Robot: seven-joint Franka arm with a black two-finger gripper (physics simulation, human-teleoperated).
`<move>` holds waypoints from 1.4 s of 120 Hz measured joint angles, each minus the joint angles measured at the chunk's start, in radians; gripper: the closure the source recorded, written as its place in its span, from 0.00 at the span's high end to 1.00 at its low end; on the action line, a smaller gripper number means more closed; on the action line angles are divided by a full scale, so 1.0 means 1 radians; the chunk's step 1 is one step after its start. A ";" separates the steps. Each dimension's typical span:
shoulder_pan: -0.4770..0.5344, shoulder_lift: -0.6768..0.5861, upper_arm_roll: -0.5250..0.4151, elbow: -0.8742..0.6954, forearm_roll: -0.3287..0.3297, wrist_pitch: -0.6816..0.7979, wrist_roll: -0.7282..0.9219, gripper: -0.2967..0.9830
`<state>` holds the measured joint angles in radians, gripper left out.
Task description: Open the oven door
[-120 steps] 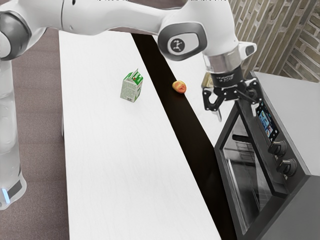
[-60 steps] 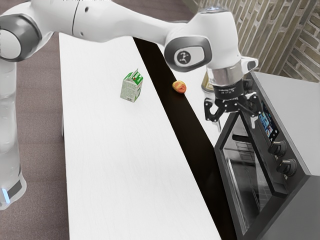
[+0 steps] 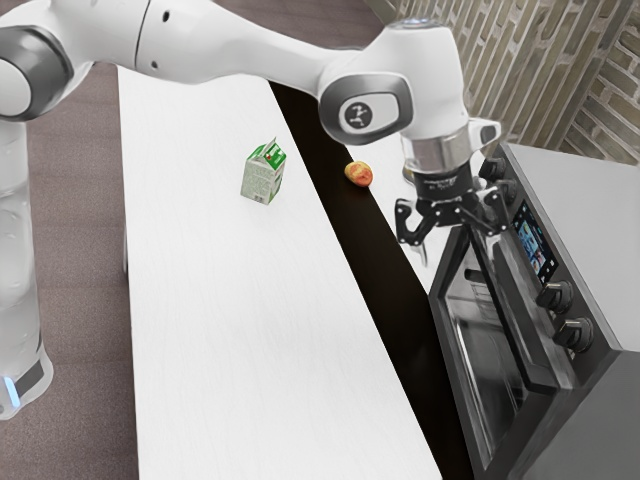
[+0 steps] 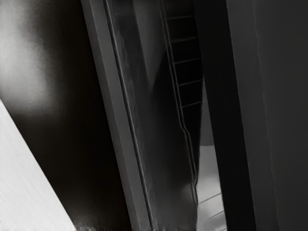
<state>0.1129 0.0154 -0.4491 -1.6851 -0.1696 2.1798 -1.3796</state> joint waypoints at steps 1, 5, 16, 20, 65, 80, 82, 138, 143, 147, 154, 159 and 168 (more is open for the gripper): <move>0.000 0.000 0.000 -0.001 -0.001 0.000 0.000 0.77; 0.001 0.001 0.000 -0.005 -0.008 0.000 0.001 0.77; 0.009 -0.037 0.000 -0.062 -0.033 0.003 0.003 0.77; 0.011 -0.050 0.000 -0.076 -0.041 0.005 0.003 0.77; 0.039 -0.180 0.001 -0.227 -0.098 0.029 0.008 0.77; 0.050 -0.223 0.000 -0.280 -0.125 0.032 0.008 0.77; 0.051 -0.230 0.000 -0.290 -0.131 0.033 0.008 0.77; 0.280 -0.876 -0.229 -0.708 -0.434 0.047 0.009 0.77; 0.287 -0.891 -0.235 -0.718 -0.459 0.045 0.009 0.77; 0.291 -0.885 -0.201 -0.711 -0.471 0.044 0.005 0.77; 0.294 -0.811 -0.129 -0.587 -0.415 0.028 -0.012 0.77; 0.296 -0.713 -0.076 -0.424 -0.319 -0.024 -0.038 0.77; 0.280 -0.519 0.047 -0.134 -0.157 -0.170 -0.120 0.77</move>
<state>0.3928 -0.5038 -0.4018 -1.8189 -0.3265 2.0096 -1.4999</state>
